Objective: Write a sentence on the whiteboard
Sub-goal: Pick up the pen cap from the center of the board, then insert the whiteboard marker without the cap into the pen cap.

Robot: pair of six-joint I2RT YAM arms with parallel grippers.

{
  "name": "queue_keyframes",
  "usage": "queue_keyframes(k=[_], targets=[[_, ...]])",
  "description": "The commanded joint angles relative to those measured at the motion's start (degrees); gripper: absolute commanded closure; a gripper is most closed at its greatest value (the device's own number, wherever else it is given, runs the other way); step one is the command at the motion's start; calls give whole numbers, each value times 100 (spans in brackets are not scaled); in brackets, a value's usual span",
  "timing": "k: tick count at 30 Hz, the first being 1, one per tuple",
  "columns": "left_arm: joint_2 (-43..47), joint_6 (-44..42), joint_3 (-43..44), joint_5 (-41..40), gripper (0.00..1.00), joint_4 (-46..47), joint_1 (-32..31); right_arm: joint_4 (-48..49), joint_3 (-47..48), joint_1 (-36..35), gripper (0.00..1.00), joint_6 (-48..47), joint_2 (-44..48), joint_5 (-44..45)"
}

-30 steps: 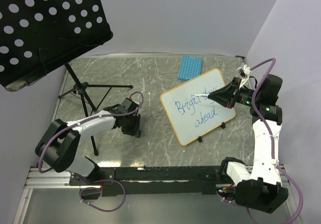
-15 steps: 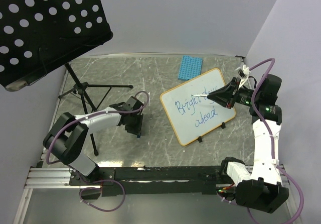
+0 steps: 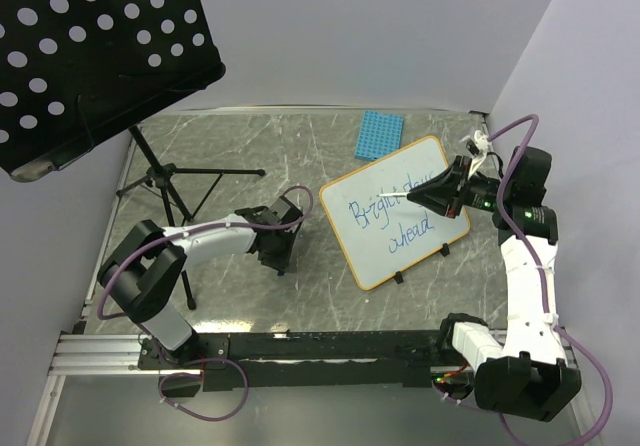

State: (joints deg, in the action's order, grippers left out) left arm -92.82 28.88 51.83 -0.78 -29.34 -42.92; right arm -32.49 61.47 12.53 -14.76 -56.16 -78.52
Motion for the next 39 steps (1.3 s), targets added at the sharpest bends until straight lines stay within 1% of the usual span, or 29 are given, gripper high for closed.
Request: queue_keyframes(k=[1,3,4,5,6,8,11,12,14,15,16,18,19,21,22,24,25,26,28,31,38,39], targets=[[-571,275,-420,-177,73,-318,-182,-29,128,-163,100,-229,9,-32],[-632,293,-455,-177,75,-283,-226,-55,128,-216,100,-264,9,-40],[-650,311,-464,-169,88,-265,-235,-47,128,-242,100,-264,0,-32],[-650,320,-490,-151,95,-213,-235,-73,128,-286,100,-281,-9,-32],[-650,328,-490,-142,98,-186,-226,-73,128,-313,100,-316,-18,-23],[-571,346,-516,-133,99,-125,-243,-152,111,-357,100,-360,-35,-23],[-80,311,-604,-230,99,147,-270,-328,128,-506,100,-597,-123,3],[287,293,-648,-265,99,418,-305,-441,137,-602,100,-711,-149,12],[649,153,-797,-265,99,727,-314,-556,154,-778,100,-834,-272,91],[964,83,-824,-265,99,859,-340,-705,172,-996,100,-974,-325,117],[1098,-66,-902,-256,99,1138,-349,-758,181,-1086,100,-1045,-377,153],[1493,-242,-991,-213,99,1412,-384,-890,268,-1227,100,-1247,-553,249],[1616,-452,-1043,-212,99,1631,-419,-1039,312,-1549,100,-1318,-623,276],[2020,-655,-1131,-256,99,1878,-524,-1180,418,-1780,100,-1537,-826,346],[2170,-873,-1227,-239,99,1993,-560,-1320,444,-2016,100,-1599,-905,364],[2600,-1138,-1342,-134,99,2379,-647,-1391,515,-2202,100,-1713,-1080,434],[2741,-1487,-1473,-90,99,2511,-709,-1400,515,-2316,100,-1731,-1125,452],[3012,-1656,-1553,-55,99,2817,-762,-1409,532,-2500,100,-1732,-1212,487],[3225,-2103,-1702,173,99,3056,-823,-1392,524,-2685,100,-1749,-1274,539],[3437,-2500,-1721,472,99,3215,-850,-1383,541,-2958,100,-1740,-1362,653],[3358,-2818,-1501,965,99,3207,-981,-1321,559,-3327,100,-1705,-1520,943],[3340,-3027,-1449,991,99,3207,-1025,-1330,576,-3380,100,-1705,-1547,961]])
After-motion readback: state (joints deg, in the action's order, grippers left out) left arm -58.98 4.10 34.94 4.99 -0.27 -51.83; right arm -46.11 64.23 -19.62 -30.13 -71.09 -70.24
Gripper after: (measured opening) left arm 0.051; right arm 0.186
